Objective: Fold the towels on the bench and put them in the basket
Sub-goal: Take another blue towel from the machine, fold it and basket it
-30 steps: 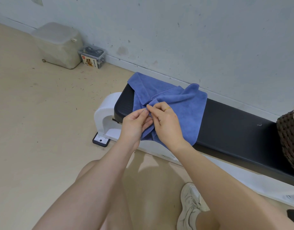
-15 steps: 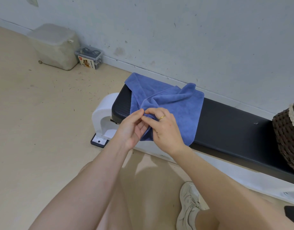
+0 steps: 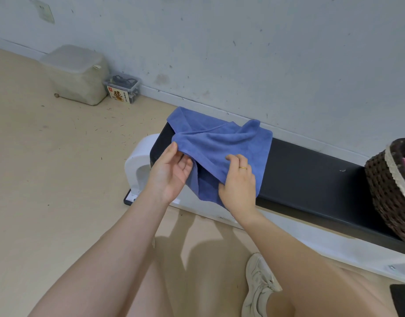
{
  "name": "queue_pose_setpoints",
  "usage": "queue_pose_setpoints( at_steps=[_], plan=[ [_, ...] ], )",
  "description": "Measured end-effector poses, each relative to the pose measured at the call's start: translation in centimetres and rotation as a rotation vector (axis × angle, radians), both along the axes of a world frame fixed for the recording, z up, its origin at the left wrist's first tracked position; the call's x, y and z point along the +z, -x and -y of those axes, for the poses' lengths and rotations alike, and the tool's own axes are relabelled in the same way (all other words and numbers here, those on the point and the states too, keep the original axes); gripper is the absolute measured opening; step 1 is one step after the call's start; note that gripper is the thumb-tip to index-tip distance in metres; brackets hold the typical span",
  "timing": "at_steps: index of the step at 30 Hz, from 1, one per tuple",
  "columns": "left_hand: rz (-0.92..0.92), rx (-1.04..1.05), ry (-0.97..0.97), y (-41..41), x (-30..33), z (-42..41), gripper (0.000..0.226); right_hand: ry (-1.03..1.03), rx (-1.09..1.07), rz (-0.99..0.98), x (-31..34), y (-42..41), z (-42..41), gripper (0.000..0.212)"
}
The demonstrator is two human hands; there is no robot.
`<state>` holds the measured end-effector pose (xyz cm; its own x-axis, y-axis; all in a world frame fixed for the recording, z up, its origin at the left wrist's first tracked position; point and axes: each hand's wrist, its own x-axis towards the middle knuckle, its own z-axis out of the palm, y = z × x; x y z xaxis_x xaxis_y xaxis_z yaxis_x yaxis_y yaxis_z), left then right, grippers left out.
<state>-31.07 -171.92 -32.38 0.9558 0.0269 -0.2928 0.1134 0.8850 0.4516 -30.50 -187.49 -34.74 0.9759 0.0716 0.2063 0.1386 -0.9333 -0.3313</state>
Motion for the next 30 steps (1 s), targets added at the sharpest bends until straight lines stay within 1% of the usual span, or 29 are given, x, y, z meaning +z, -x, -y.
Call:
queue_pose_setpoints(
  at_steps=[3,5,7,9,12,14,16,18,21,24,25,27,29,30],
  plan=[
    [0.032,0.081,0.114,0.1,0.4,-0.9,0.02,0.078,-0.053,-0.001,0.0,0.1,1.7,0.047],
    [0.039,0.105,0.133,0.1,0.8,-1.3,0.02,0.107,-0.081,-0.038,-0.1,0.2,2.6,0.05],
    [0.027,0.132,0.152,0.1,1.3,-1.4,0.018,0.05,-0.145,-0.097,0.3,0.4,3.3,0.058],
    [0.006,0.176,0.177,0.0,1.9,-1.5,0.017,-0.072,-0.21,-0.129,1.2,0.5,4.0,0.059],
    [-0.011,0.241,0.188,0.1,2.8,-1.4,0.016,-0.337,-0.345,-0.158,3.3,0.6,5.6,0.049],
    [-0.029,0.27,0.16,0.2,3.4,-0.9,0.017,-0.554,-0.464,-0.196,4.9,0.6,6.9,0.035],
    [-0.054,0.289,0.132,0.3,4.1,-0.1,0.019,-0.837,-0.537,-0.215,6.4,0.7,8.2,0.02],
    [-0.067,0.295,0.105,0.4,4.9,0.6,0.016,-1.172,-0.56,-0.21,7.8,0.7,9.2,0.018],
    [-0.04,0.302,0.1,0.4,7.1,2.1,0.016,-1.586,-0.542,-0.161,10.8,1.1,10.6,0.018],
    [0.01,0.302,0.128,0.1,10.1,3.8,0.016,-1.971,-0.47,-0.043,14.6,1.0,11.8,0.022],
    [0.032,0.292,0.132,0.1,11.3,4.4,0.015,-2.057,-0.419,0.015,15.9,0.9,12.2,0.022],
    [0.08,0.268,0.124,-0.1,13.7,5.4,0.014,-2.127,-0.307,0.148,18.4,0.6,13.1,0.021],
    [0.126,0.261,0.125,-0.4,15.8,6.0,0.015,-2.085,-0.24,0.294,20.6,0.3,14.3,0.023],
    [0.142,0.269,0.132,-0.7,16.6,6.0,0.016,-2.016,-0.238,0.372,21.6,0.2,15.1,0.025]
  ],
)
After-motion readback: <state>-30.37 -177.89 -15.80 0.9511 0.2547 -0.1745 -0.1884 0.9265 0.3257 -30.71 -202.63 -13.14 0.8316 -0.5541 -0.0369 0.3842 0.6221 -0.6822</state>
